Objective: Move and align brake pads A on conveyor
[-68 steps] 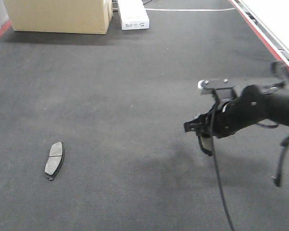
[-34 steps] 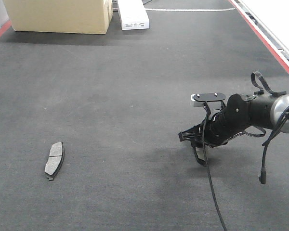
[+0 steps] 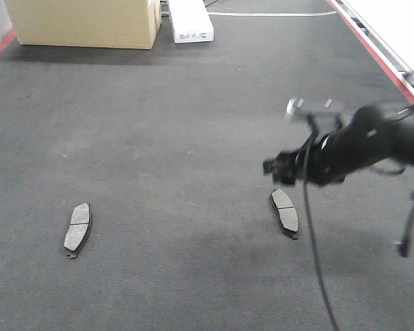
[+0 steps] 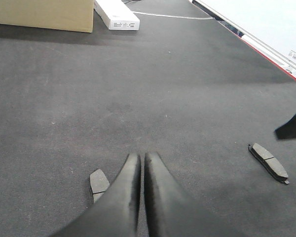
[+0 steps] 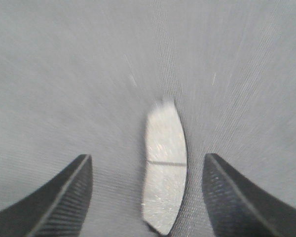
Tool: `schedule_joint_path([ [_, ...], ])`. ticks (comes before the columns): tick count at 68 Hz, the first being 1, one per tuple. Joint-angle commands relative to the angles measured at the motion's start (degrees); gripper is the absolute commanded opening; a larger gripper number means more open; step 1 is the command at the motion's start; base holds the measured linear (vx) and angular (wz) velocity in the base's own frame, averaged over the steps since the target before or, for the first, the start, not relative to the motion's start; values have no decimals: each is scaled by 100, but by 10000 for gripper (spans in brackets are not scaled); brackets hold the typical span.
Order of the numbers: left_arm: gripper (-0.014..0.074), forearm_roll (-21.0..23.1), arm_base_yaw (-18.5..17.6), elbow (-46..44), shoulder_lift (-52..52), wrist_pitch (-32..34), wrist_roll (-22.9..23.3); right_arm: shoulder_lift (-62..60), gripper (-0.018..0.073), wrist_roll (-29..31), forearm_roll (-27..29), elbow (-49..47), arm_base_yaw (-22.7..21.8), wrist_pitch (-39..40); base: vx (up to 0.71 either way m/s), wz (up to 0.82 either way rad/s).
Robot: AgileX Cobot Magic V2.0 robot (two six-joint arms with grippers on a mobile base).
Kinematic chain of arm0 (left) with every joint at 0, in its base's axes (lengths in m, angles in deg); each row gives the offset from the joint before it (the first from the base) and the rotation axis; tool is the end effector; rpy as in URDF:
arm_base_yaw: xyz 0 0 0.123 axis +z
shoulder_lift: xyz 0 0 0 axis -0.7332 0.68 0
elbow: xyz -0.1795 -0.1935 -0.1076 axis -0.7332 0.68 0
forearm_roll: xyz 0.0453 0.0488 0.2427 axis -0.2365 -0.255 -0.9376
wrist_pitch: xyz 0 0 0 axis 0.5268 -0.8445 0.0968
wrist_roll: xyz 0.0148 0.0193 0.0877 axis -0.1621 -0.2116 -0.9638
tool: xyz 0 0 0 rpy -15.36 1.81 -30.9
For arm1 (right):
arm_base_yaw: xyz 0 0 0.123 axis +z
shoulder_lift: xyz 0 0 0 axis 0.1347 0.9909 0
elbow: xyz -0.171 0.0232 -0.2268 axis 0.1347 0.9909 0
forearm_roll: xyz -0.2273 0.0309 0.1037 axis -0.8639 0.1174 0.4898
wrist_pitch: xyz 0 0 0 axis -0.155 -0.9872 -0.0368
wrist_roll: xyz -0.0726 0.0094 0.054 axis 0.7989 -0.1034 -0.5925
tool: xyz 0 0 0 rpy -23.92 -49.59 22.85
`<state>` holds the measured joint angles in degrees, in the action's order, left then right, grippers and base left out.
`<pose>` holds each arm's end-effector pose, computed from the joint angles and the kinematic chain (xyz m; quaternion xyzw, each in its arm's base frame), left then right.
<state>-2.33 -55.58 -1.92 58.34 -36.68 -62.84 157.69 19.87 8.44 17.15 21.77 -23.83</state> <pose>0.0923 -0.0252 0.3427 0.0194 0.8057 -0.1489 0.5730 0.3515 0.0928 0.2413 -0.0668 0.9507 0.0802 0.2919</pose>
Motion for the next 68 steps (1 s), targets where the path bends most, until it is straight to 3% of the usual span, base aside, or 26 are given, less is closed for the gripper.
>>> schedule_joint_path([
  [1,-6,63,-20,-145,14,377,2,-814,405,43,-193,21,-30,357,0,0],
  [20,-6,63,-20,-145,14,377,2,-3038,294,38,-698,1800,-30,1605,0,0],
  [53,-6,63,-20,-145,14,377,2,-6214,18,-129,-738,3478,-30,1352,0,0],
  [68,-6,63,-20,-145,14,377,2,-7500,-9,-129,-892,4086,-25,1500,0,0],
])
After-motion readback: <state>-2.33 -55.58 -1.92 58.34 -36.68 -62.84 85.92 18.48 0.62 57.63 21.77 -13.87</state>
